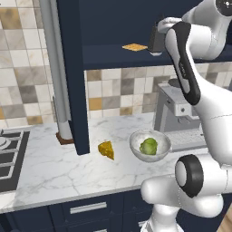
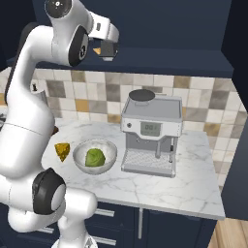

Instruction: Pick the cheese from the fridge and the cheese grater from the cabinet and place them next to the salad bowl.

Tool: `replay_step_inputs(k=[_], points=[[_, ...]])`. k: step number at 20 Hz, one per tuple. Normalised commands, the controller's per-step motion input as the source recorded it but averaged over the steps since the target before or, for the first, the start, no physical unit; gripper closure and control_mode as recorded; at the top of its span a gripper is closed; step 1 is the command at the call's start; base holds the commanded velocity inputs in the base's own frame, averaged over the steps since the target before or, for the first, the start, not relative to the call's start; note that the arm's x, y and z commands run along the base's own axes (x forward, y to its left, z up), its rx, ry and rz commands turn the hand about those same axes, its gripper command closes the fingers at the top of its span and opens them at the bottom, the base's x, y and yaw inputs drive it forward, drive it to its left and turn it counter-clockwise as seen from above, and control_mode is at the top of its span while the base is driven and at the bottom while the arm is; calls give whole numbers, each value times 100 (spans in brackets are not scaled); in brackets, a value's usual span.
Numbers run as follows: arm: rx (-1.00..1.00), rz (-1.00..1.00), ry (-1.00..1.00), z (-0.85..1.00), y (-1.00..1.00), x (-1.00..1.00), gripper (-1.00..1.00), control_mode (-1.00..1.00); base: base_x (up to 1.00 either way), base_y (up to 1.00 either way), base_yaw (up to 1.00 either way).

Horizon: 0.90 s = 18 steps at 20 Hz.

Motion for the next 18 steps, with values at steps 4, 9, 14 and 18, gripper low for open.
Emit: replay_step_inputs(k=[4,9,14,18], points=[[0,0,-2,-6,4,19,-100,-100,0,0,0],[-6,0,-4,-23,15,12,-100,-100,0,0,0],[-7,0,0,-19,4,27,-100,-100,0,0,0],[-2,0,0,-8,0,46,-100,-100,0,0,0]])
